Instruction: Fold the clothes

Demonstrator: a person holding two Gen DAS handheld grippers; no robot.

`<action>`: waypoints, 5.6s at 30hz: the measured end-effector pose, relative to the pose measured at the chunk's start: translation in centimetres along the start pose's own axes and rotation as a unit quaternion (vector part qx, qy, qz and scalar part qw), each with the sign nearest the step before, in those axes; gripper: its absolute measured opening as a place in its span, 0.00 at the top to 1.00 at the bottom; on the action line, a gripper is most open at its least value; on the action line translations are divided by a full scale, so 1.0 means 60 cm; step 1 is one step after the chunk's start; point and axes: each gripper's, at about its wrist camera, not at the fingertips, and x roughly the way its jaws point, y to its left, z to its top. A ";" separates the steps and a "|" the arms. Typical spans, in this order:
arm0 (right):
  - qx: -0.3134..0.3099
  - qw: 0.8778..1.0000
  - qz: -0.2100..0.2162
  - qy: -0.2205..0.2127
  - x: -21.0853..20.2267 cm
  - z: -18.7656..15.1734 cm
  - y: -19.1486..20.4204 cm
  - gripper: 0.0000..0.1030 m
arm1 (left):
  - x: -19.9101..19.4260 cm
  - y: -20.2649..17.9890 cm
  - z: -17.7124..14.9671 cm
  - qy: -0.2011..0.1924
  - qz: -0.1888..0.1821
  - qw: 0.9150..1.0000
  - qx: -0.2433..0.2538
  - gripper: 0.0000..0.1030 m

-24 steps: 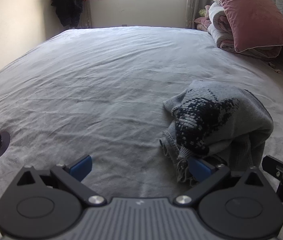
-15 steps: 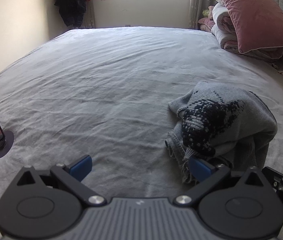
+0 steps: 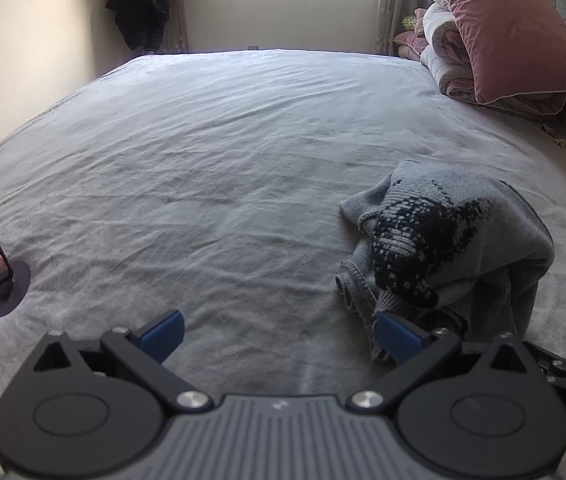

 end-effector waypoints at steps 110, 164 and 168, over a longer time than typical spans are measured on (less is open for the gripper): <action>-0.033 0.957 0.281 0.060 -0.099 -0.029 -0.007 0.92 | 0.047 0.071 0.000 -0.004 -0.195 0.979 -0.063 0.07; 0.106 0.986 0.129 -0.025 0.020 0.051 -0.100 0.91 | 0.093 -0.023 0.013 -0.031 -0.183 0.982 -0.030 0.87; 0.117 0.987 0.106 -0.044 0.011 0.053 -0.113 0.92 | 0.085 0.001 0.027 -0.054 -0.149 0.985 -0.063 0.89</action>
